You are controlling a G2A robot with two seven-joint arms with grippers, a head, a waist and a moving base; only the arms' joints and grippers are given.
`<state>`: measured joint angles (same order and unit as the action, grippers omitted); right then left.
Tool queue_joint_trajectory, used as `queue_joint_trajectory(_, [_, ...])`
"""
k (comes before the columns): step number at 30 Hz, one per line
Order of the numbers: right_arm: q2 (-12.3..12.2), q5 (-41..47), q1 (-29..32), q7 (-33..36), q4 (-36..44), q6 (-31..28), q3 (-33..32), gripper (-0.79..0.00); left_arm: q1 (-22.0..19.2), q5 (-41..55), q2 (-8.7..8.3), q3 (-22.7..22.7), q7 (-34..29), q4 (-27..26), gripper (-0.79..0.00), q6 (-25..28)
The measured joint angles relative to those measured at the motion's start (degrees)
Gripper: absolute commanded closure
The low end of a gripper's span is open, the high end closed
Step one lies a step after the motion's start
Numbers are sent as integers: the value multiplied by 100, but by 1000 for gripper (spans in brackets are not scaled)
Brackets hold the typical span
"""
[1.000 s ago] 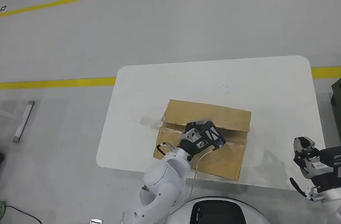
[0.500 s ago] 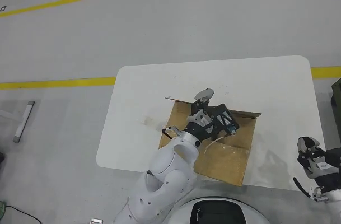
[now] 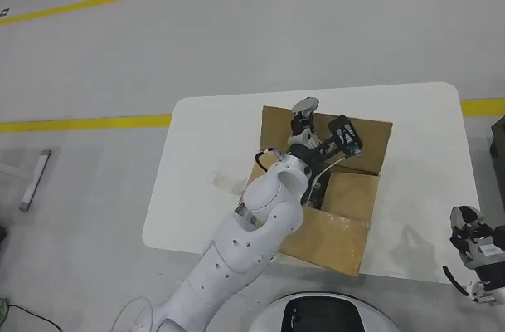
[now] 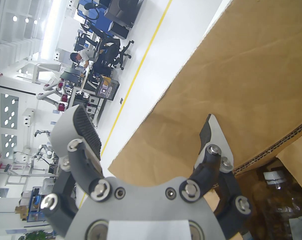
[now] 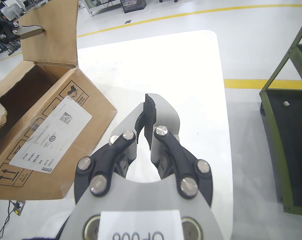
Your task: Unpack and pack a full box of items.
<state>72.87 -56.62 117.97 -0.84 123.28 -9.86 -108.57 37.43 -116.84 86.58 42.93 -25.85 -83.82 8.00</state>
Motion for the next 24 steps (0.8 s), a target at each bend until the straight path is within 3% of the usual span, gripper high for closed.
queue_joint_trajectory(6, [10, -15, -4, 40, -1, -18, 10, 0, -121, 53, 137, -60, -46, 429, -785, -160])
queue_joint_trajectory(11, [11, -26, -84, 145, -38, -103, 98, 0, -25, 101, 163, 90, -77, 262, -785, -206])
queue_joint_trajectory(17, [-5, 124, -363, 419, -127, -369, 259, 0, 572, 245, 44, 657, -197, -670, -785, -76])
queue_joint_trajectory(24, [-37, 150, -960, 935, -447, -722, 719, 0, 1658, 409, -157, 1434, -229, -2093, -785, 391])
